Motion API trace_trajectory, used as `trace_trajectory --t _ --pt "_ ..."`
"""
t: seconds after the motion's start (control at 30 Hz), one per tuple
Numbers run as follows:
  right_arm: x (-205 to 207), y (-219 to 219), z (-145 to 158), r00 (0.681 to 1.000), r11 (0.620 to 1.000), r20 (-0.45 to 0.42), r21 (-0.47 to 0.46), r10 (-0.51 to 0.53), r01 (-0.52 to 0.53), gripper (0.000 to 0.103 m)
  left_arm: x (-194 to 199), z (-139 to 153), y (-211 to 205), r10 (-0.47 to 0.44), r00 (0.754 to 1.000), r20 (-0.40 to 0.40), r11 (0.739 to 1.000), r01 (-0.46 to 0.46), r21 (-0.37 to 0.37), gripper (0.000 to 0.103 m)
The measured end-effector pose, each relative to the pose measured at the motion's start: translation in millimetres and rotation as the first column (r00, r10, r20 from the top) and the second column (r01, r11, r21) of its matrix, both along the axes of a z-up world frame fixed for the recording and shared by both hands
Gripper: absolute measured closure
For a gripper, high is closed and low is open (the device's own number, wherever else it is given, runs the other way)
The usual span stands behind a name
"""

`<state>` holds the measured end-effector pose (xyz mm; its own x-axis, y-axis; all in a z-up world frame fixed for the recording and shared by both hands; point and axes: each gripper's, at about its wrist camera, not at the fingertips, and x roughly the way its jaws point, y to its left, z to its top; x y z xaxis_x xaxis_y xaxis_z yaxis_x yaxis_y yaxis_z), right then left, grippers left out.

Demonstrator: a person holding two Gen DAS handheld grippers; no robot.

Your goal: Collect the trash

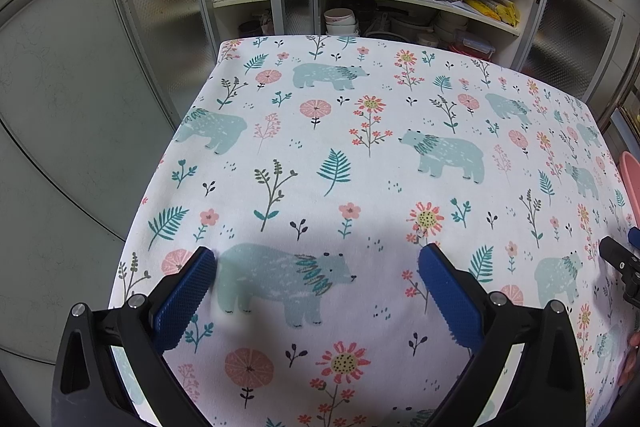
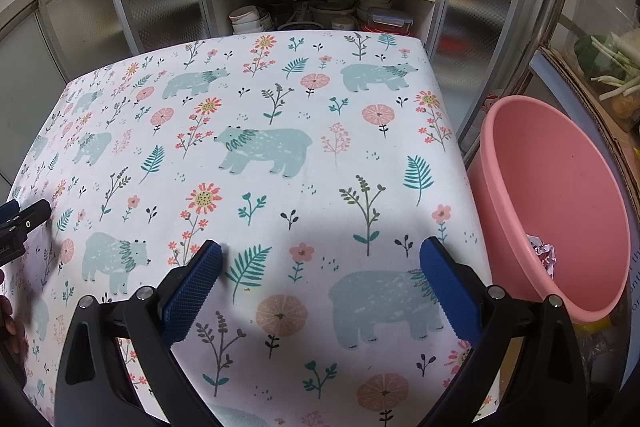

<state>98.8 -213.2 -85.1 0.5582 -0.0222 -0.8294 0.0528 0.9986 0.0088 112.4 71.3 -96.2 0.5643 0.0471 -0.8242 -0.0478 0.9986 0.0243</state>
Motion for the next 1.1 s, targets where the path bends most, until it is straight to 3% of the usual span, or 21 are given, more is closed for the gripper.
trace_trajectory --t 0.83,0.87,0.9,0.97,1.1 --pt "-0.3 -0.5 0.7 1.0 1.0 -0.008 -0.007 -0.021 0.02 0.003 0.4 0.2 0.0 0.003 1.0 0.001 1.0 -0.003 -0.002 0.003" --pt "-2.9 0.9 2.8 1.0 1.0 -0.002 -0.003 -0.025 0.025 0.003 1.1 0.9 -0.8 0.014 1.0 0.003 1.0 -0.014 -0.004 0.006" --pt "-8.0 2.4 8.7 1.0 1.0 0.022 0.007 -0.023 0.023 0.004 -0.9 4.2 -1.2 0.038 0.999 0.014 0.999 -0.038 -0.021 0.019" --pt "-20.7 5.5 26.6 0.996 1.0 0.085 -0.007 -0.018 0.018 0.004 0.5 14.0 -9.7 0.025 1.0 0.015 0.997 -0.024 -0.073 0.031" --pt "-46.3 -0.4 57.8 0.983 0.996 0.176 -0.058 -0.06 0.071 0.004 -1.6 44.2 -44.7 -0.069 0.995 0.066 0.994 0.074 -0.082 0.042"
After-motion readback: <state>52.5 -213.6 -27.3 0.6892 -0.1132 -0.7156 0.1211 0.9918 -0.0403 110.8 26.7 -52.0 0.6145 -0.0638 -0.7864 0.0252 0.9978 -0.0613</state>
